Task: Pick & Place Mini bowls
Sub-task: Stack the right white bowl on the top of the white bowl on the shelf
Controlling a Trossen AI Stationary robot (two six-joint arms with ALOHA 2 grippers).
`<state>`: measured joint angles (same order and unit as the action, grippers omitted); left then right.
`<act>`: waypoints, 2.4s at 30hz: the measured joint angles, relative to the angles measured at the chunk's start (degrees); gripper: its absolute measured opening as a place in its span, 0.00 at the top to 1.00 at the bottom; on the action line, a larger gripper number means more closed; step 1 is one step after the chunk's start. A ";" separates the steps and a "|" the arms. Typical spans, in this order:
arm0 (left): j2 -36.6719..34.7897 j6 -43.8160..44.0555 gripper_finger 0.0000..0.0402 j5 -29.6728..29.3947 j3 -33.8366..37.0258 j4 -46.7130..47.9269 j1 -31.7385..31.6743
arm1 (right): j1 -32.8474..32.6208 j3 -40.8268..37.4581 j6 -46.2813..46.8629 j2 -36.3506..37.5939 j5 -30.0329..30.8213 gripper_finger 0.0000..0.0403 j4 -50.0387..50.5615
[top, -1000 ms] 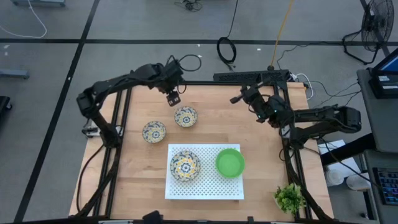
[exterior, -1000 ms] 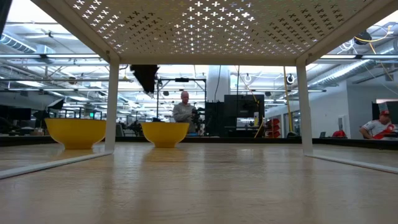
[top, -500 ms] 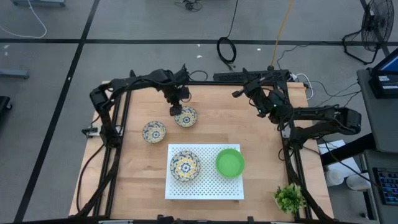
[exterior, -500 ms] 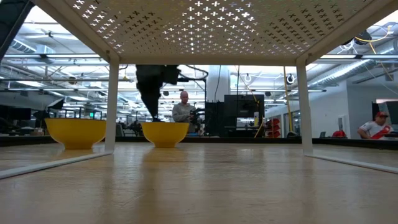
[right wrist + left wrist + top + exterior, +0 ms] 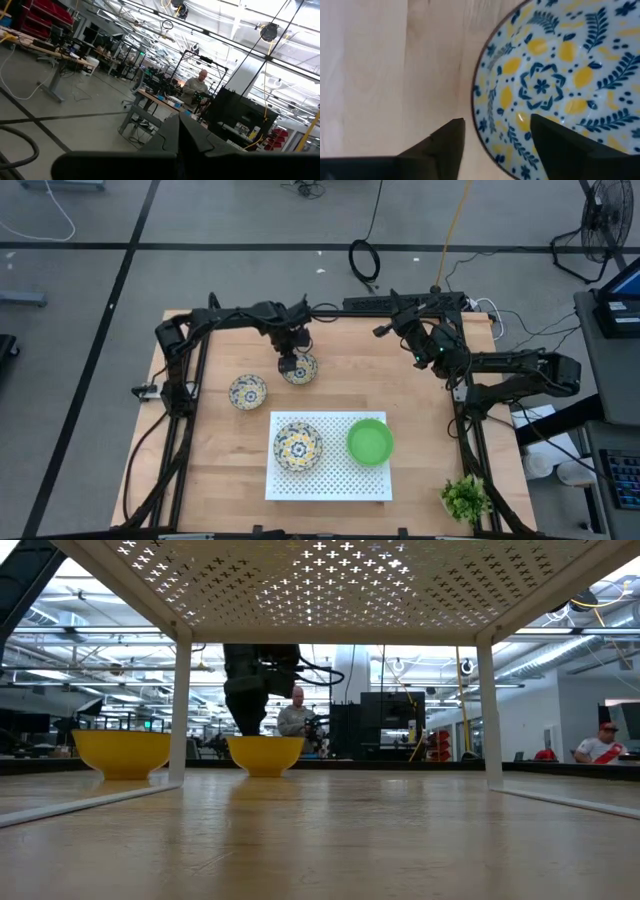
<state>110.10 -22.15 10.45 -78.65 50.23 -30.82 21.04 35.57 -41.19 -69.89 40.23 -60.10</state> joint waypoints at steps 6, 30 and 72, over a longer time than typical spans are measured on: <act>0.00 0.81 0.75 -0.04 0.02 0.34 0.59 | 0.00 0.00 0.00 0.00 0.00 1.00 0.04; -22.18 25.28 0.98 -11.96 -12.39 14.85 3.46 | -0.01 0.00 1.76 0.00 0.07 1.00 0.50; -9.14 66.49 0.98 1.42 -31.17 31.21 40.43 | -13.66 0.02 2.60 5.40 6.26 1.00 10.69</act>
<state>100.97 44.34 11.88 -109.82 81.44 9.61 7.38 35.59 -38.59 -64.49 46.49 -49.41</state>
